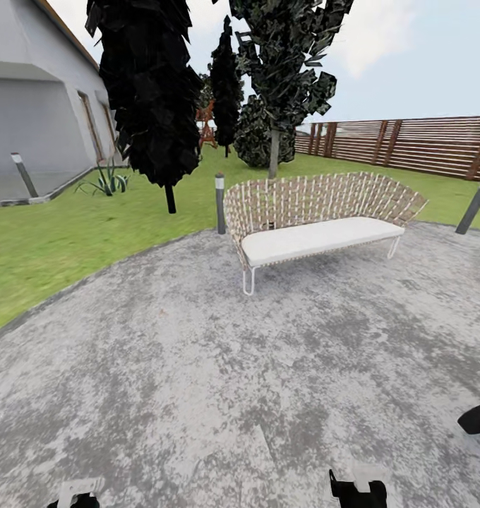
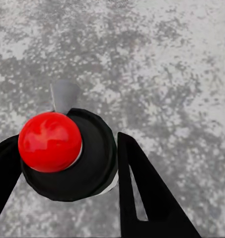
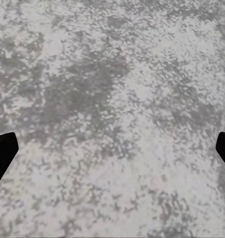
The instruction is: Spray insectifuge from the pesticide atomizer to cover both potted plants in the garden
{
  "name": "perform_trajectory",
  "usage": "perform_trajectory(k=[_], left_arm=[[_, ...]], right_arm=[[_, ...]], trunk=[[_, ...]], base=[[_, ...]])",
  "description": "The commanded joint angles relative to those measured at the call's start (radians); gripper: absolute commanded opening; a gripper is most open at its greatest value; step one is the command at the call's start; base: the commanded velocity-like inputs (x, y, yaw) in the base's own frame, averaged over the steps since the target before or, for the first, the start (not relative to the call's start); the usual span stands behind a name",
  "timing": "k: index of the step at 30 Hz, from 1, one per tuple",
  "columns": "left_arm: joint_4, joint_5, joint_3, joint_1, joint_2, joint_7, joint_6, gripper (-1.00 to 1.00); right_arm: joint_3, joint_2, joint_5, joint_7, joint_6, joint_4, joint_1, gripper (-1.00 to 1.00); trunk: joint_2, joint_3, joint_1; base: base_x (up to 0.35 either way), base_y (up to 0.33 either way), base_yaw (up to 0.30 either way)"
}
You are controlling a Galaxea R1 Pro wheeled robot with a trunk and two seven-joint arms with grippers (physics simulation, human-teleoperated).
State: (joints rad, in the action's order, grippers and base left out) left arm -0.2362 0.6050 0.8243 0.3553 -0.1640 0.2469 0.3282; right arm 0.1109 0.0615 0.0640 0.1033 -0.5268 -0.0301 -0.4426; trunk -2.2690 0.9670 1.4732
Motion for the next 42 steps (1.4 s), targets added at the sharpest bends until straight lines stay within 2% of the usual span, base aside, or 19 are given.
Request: perform_trajectory(k=[1, 24, 29, 42], left_arm=[[0.000, 0.006, 0.009, 0.001, 0.000, 0.006, 0.003, -1.00], [0.001, 0.002, 0.008, 0.000, 0.001, 0.005, 0.003, -1.00], [0.024, 0.008, 0.008, 0.000, 0.000, 0.003, 0.005, -1.00], [0.026, 0.008, 0.009, 0.000, 0.000, 0.002, 0.005, -1.00]], right_arm=[[0.009, -0.001, 0.007, 0.002, -0.002, 0.001, -0.001, 1.00], [0.011, -0.006, 0.005, 0.004, -0.002, 0.001, -0.001, 1.00], [0.010, -0.006, 0.005, 0.004, -0.002, 0.001, -0.001, 1.00], [0.010, -0.006, 0.005, 0.004, -0.002, 0.001, -0.001, 1.00]], trunk=[[0.000, 0.001, 0.000], [0.000, 0.001, 0.000], [0.000, 0.001, 0.000], [0.000, 0.001, 0.000]], base=[[0.335, 0.000, -0.212], [0.337, 0.000, -0.013], [0.337, 0.000, -0.003], [0.337, 0.000, -0.095]])
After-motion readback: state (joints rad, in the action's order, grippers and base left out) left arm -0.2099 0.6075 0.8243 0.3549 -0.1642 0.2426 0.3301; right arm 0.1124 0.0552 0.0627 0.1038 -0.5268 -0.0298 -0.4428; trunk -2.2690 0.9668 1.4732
